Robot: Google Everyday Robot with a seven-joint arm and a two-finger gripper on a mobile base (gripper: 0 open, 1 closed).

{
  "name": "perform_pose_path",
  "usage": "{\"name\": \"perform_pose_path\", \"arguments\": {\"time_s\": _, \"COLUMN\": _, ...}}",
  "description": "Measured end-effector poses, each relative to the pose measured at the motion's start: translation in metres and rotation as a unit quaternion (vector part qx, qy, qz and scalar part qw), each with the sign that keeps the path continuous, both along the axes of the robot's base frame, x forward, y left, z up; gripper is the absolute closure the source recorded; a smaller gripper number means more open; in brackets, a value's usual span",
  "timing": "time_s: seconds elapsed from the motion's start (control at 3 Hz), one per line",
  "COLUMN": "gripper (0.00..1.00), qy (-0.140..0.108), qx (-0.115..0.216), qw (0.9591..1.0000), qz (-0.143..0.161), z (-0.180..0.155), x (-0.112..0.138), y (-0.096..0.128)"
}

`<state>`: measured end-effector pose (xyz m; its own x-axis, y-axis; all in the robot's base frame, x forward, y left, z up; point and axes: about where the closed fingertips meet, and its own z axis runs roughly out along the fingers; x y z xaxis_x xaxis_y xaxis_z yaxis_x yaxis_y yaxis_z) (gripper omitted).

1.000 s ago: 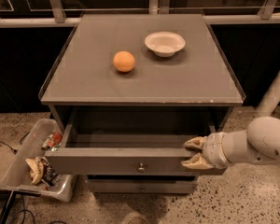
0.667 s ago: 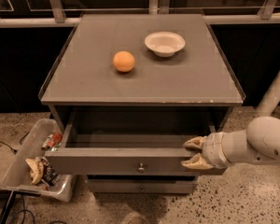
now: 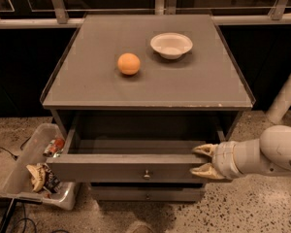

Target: Open top drawer

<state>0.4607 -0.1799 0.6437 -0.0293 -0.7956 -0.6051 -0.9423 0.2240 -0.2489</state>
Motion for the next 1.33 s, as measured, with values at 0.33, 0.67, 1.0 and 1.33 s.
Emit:
{"name": "perform_pose_path", "arguments": {"time_s": 0.33, "gripper": 0.85, "qy": -0.002, "qx": 0.010, "qw": 0.9999, "qz": -0.003, "z": -0.003, "x": -0.025, "y": -0.007}}
{"name": "perform_pose_path", "arguments": {"time_s": 0.67, "gripper": 1.00, "qy": -0.002, "qx": 0.010, "qw": 0.9999, "qz": -0.003, "z": 0.002, "x": -0.024, "y": -0.006}}
{"name": "perform_pose_path", "arguments": {"time_s": 1.0, "gripper": 1.00, "qy": -0.020, "qx": 0.006, "qw": 0.9998, "qz": -0.001, "z": 0.011, "x": -0.033, "y": 0.000}}
{"name": "perform_pose_path", "arguments": {"time_s": 1.33, "gripper": 1.00, "qy": -0.021, "qx": 0.007, "qw": 0.9997, "qz": -0.012, "z": 0.005, "x": -0.056, "y": -0.008}}
